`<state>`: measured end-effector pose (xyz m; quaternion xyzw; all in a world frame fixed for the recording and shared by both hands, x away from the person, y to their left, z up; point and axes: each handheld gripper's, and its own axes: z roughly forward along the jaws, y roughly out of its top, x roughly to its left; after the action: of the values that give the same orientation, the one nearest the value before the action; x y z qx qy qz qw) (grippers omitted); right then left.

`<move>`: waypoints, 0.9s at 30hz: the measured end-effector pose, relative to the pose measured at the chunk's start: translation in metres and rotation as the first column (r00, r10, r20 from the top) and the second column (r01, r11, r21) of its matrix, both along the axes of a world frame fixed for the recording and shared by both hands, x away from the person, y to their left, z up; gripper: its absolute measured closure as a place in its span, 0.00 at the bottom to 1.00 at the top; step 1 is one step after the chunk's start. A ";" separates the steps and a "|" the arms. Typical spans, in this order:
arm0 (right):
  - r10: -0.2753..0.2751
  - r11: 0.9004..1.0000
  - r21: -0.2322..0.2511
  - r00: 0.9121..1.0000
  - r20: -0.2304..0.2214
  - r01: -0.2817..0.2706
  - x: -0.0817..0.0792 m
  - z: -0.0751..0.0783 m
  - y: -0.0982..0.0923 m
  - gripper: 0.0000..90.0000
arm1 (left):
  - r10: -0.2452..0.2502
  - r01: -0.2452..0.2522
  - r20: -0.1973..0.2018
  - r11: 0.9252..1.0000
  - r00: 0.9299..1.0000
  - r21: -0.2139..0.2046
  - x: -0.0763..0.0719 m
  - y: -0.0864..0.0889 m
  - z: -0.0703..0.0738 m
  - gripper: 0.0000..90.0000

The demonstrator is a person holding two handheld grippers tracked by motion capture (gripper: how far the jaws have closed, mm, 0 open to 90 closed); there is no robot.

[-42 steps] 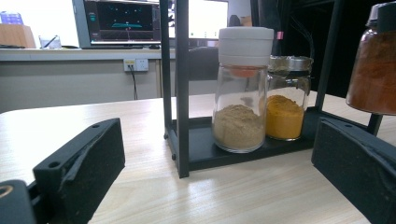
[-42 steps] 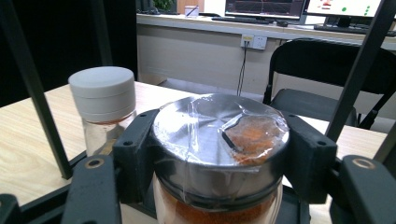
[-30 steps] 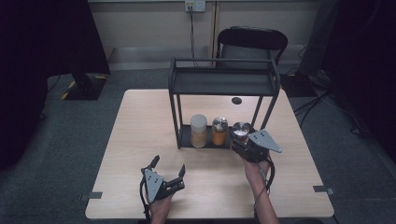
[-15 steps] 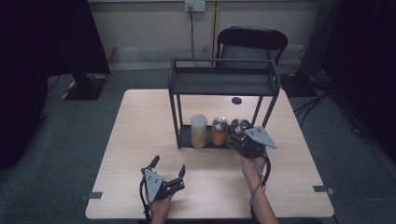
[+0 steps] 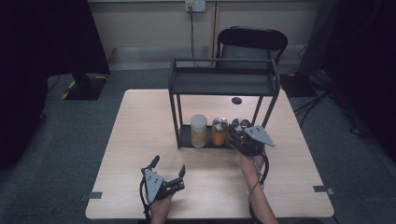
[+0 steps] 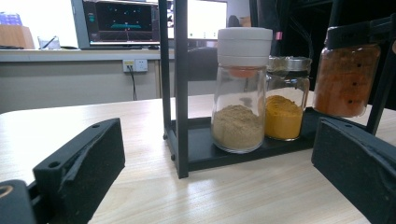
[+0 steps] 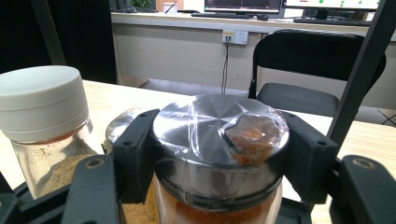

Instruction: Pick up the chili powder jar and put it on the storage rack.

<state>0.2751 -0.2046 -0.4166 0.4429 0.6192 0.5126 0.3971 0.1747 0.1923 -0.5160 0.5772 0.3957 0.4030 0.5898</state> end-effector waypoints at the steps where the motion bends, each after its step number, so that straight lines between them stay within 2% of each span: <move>1: -0.001 1.000 0.000 1.000 -0.002 0.001 0.000 0.000 0.000 0.39 | 0.000 0.000 0.000 1.000 1.000 0.000 0.000 0.000 0.000 0.02; 12: -0.025 1.000 -0.013 1.000 0.004 0.025 0.004 -0.004 0.006 0.39 | 0.000 0.000 0.000 1.000 1.000 0.001 0.000 0.000 0.000 0.02; 27: -0.053 0.999 -0.012 0.999 -0.013 0.052 0.013 -0.008 0.013 0.39 | -0.001 0.001 0.000 1.000 1.000 0.001 0.000 0.000 0.000 0.02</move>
<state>0.2883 -0.1916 -0.4245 0.4602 0.6130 0.4954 0.4087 0.1745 0.1926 -0.5159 0.5778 0.3950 0.4029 0.5898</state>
